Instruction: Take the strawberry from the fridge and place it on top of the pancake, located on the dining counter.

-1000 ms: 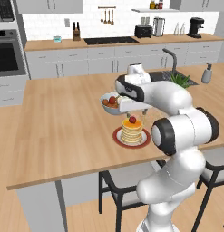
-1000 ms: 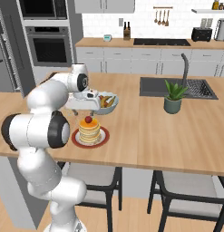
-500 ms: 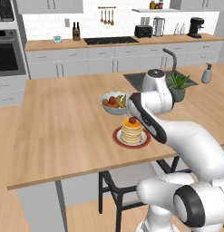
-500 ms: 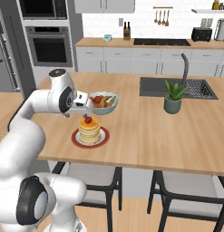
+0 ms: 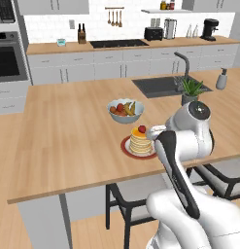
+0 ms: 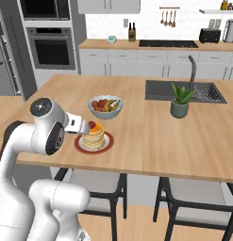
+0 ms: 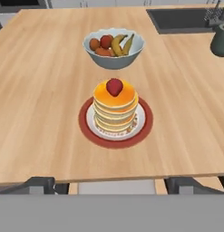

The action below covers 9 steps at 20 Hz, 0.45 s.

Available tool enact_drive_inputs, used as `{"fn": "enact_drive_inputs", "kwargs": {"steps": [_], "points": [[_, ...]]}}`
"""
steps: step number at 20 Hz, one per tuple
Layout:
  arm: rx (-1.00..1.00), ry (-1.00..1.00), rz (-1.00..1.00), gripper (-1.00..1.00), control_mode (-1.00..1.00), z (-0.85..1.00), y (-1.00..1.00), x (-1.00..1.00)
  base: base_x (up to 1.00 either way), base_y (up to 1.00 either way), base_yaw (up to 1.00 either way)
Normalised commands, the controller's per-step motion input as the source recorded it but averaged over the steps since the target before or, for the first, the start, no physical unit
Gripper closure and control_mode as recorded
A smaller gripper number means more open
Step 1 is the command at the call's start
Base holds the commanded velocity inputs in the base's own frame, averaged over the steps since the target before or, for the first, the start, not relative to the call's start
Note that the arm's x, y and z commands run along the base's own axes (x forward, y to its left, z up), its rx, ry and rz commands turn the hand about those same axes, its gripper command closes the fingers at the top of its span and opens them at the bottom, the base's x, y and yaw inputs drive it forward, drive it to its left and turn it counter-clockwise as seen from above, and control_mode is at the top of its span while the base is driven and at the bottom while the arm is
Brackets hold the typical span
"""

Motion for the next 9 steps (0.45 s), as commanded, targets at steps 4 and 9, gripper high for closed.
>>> {"fn": "enact_drive_inputs", "kwargs": {"steps": [4,9], "points": [[0.00,-0.11,0.00,-1.00,-1.00,0.32,0.04,-0.74,0.00,0.00,0.00],[-0.06,0.01,0.00,-1.00,-1.00,0.03,0.40,-0.22,0.00,0.00,0.00]]}}
